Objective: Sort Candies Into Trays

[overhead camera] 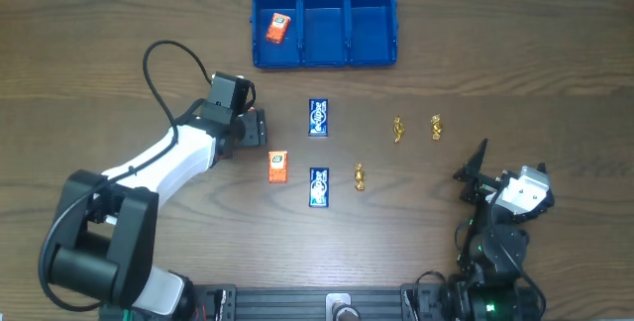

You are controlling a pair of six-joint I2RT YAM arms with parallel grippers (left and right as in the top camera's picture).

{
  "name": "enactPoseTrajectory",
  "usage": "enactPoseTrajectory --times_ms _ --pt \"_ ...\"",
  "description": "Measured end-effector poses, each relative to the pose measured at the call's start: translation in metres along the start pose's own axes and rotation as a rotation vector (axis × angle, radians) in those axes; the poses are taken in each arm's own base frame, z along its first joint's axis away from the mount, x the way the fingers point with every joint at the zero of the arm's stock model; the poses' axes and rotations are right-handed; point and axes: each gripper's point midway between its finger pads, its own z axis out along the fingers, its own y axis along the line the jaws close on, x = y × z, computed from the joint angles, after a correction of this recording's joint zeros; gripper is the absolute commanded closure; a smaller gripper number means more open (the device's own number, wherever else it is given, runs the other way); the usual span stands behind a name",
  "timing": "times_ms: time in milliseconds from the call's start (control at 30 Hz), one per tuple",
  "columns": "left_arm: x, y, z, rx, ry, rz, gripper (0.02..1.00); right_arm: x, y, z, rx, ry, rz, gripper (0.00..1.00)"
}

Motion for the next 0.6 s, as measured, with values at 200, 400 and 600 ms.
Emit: enactPoseTrajectory --times_ms 200,400,600 --pt "0.0048 0.0009 0.0076 -0.007 0.022 0.007 0.362 0.0 0.0 0.0 0.0 0.0 0.0 0.003" --pt "-0.0009 -0.0011 0.0066 -0.003 0.011 0.023 0.612 0.0 0.0 0.0 0.0 0.0 0.0 0.003" --pt "-0.0012 -0.0016 0.0065 0.0 0.011 0.028 0.726 0.0 0.0 0.0 0.0 0.0 0.0 0.003"
